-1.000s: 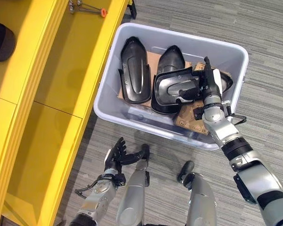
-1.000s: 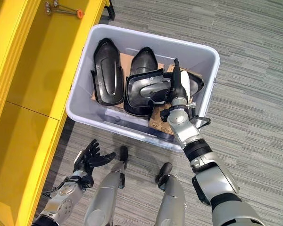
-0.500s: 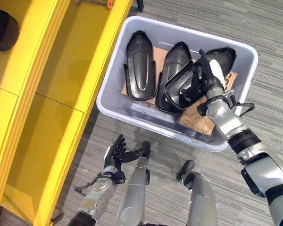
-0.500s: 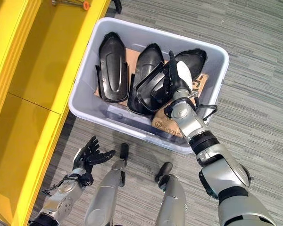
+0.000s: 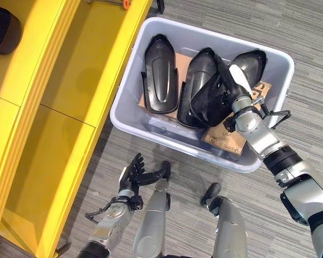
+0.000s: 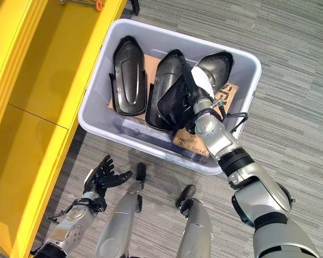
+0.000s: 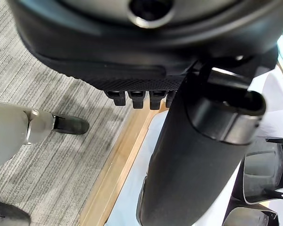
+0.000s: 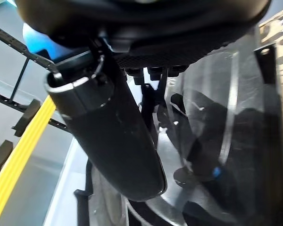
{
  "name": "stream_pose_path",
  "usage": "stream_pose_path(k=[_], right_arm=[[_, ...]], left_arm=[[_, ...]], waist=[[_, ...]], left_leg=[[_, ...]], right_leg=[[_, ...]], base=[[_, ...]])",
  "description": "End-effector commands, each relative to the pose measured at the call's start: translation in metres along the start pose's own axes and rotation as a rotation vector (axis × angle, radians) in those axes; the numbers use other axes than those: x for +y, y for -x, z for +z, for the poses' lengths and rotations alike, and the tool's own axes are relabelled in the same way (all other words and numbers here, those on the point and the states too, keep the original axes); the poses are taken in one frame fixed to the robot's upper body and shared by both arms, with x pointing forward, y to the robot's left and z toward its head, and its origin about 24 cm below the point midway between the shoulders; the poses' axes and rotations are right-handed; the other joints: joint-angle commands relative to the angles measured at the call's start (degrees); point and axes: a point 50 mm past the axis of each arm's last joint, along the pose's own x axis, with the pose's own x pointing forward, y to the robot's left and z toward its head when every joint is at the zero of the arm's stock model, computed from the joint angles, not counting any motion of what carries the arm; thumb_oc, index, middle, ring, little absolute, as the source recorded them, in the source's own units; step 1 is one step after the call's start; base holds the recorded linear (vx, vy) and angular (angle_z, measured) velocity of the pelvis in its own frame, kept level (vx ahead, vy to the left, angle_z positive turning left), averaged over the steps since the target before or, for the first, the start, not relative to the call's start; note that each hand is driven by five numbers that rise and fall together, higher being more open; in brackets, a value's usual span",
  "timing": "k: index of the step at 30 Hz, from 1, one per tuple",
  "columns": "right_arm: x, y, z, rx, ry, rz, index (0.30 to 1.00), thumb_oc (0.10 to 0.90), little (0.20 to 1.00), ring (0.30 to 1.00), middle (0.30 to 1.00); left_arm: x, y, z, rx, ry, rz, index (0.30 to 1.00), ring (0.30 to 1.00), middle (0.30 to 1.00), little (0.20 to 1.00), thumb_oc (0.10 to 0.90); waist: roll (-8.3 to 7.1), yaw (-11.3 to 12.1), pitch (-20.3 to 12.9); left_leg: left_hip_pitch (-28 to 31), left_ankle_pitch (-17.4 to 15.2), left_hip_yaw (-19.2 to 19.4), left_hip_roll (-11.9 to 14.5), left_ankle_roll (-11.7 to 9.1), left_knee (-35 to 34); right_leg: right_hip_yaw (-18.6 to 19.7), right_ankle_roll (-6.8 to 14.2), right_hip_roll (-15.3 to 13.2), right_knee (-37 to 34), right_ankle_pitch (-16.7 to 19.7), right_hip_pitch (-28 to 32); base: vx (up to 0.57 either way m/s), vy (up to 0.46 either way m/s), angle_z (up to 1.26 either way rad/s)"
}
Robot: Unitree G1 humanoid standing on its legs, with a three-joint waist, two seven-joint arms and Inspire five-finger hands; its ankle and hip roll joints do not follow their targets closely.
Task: Move parts from the plastic box to the shelf.
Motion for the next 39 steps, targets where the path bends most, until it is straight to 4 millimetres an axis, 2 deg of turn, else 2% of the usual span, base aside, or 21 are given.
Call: stream_pose_path(k=[1, 8, 13, 16, 17, 18, 24, 28, 31, 34, 38, 39], right_arm=[[-0.058, -0.016, 0.092, -0.366, 0.064, -0.136, 1.0, 0.9, 1.0, 1.0, 1.0], [-0.075, -0.009, 0.115, -0.467, 0.115, -0.132, 1.0, 0.9, 1.0, 1.0, 1.0], [-0.08, -0.003, 0.125, -0.514, 0.108, -0.116, 1.0, 0.9, 1.0, 1.0, 1.0], [-0.079, -0.002, 0.125, -0.512, 0.085, -0.113, 1.0, 0.9, 1.0, 1.0, 1.0], [-0.077, -0.002, 0.123, -0.506, 0.069, -0.112, 1.0, 0.9, 1.0, 1.0, 1.0], [-0.077, -0.002, 0.123, -0.505, 0.068, -0.112, 1.0, 0.9, 1.0, 1.0, 1.0], [-0.071, -0.005, 0.11, -0.434, 0.003, -0.13, 1.0, 0.9, 1.0, 1.0, 1.0], [-0.057, -0.009, 0.095, -0.338, -0.134, -0.17, 1.0, 0.9, 1.0, 1.0, 1.0], [-0.037, -0.009, 0.078, -0.219, -0.24, -0.222, 1.0, 0.9, 1.0, 1.0, 1.0], [-0.029, -0.007, 0.076, -0.202, -0.253, -0.264, 1.0, 0.9, 1.0, 1.0, 1.0], [-0.006, -0.005, 0.064, -0.091, -0.338, -0.304, 1.0, 0.9, 1.0, 1.0, 1.0], [-0.006, -0.005, 0.064, -0.091, -0.338, -0.304, 1.0, 0.9, 1.0, 1.0, 1.0]], left_arm=[[0.004, 0.006, 0.03, -0.137, 0.019, -0.043, 1.0, 1.0, 1.0, 1.0, 0.9], [0.005, 0.005, 0.028, -0.122, 0.009, -0.049, 1.0, 1.0, 1.0, 1.0, 0.9], [0.006, 0.005, 0.029, -0.12, 0.007, -0.051, 1.0, 1.0, 1.0, 1.0, 0.9], [0.008, 0.005, 0.028, -0.114, 0.003, -0.043, 1.0, 1.0, 1.0, 1.0, 0.9], [0.007, 0.004, 0.028, -0.111, 0.004, -0.041, 1.0, 1.0, 1.0, 1.0, 0.9], [0.007, 0.004, 0.028, -0.111, 0.003, -0.041, 1.0, 1.0, 1.0, 1.0, 0.9], [0.008, 0.004, 0.026, -0.1, 0.006, -0.026, 1.0, 1.0, 1.0, 1.0, 0.9], [0.006, 0.002, 0.025, -0.089, 0.019, -0.01, 1.0, 1.0, 1.0, 1.0, 0.9], [0.002, 0.0, 0.022, -0.068, 0.031, 0.017, 1.0, 1.0, 1.0, 1.0, 0.9], [0.0, -0.001, 0.023, -0.069, 0.035, 0.026, 1.0, 1.0, 1.0, 1.0, 0.9], [-0.004, -0.002, 0.024, -0.078, 0.035, 0.04, 1.0, 1.0, 1.0, 1.0, 0.9], [-0.004, -0.002, 0.024, -0.078, 0.035, 0.04, 1.0, 1.0, 1.0, 1.0, 0.9]], waist=[[-2.63, 0.76, 0.73], [-3.42, 0.5, 0.7], [-3.88, 0.27, 0.69], [-4.15, 0.03, 0.66], [-4.24, -0.07, 0.68], [-4.25, -0.06, 0.67], [-4.58, -0.47, 0.54], [-4.84, -0.89, 0.62], [-4.9, -1.39, 0.68], [-4.86, -1.47, 0.67], [-4.57, -1.41, 0.74], [-4.57, -1.41, 0.74]], left_leg=[[3.85, -10.13, 0.45, 0.59, 0.32, 5.8], [5.06, -10.09, 0.46, 0.8, 0.02, 5.67], [5.69, -10.22, 0.47, 1.07, -0.04, 5.84], [6.26, -10.35, 0.65, 1.17, -0.07, 5.9], [5.7, -8.9, 0.87, 1.16, 0.3, 5.7], [5.71, -8.89, 0.87, 1.16, 0.3, 5.69], [6.24, -8.79, 1.04, 1.29, 0.34, 5.26], [6.56, -8.89, 1.2, 1.4, 0.49, 5.31], [6.73, -9.18, 1.44, 1.36, 0.67, 5.5], [6.78, -9.3, 1.49, 1.34, 0.87, 5.51], [6.52, -9.38, 1.5, 1.0, 1.08, 5.61], [6.52, -9.38, 1.5, 1.0, 1.08, 5.61]], right_leg=[[4.37, 5.25, 1.14, -13.53, 3.91, 9.1], [4.28, 5.3, 1.37, -14.18, 4.12, 10.5], [4.41, 5.24, 1.51, -14.24, 4.15, 11.12], [4.69, 5.22, 1.67, -14.26, 4.07, 11.49], [4.19, 4.81, 1.56, -14.89, 5.46, 11.24], [4.19, 4.81, 1.57, -14.91, 5.47, 11.26], [4.05, 4.82, 1.79, -15.74, 5.79, 11.82], [4.39, 4.73, 1.95, -16.12, 6.02, 12.09], [4.56, 4.8, 1.79, -16.25, 6.15, 12.38], [4.67, 4.87, 1.74, -16.37, 6.19, 12.52], [4.56, 5.0, 1.6, -16.76, 6.4, 12.8], [4.55, 5.0, 1.6, -16.76, 6.4, 12.8]], base=[[0.0, 0.0, 0.0], [0.0, 0.0, 0.0], [0.0, 0.0, 0.0], [-0.03, 0.008, -0.01], [-0.08, 0.023, -0.06], [-0.09, 0.021, -0.08], [-0.02, 0.005, -0.07], [0.0, 0.003, -0.01], [-0.01, 0.01, 0.0], [0.0, 0.0, 0.0], [0.0, 0.0, 0.0], [0.0, 0.0, 0.0]])
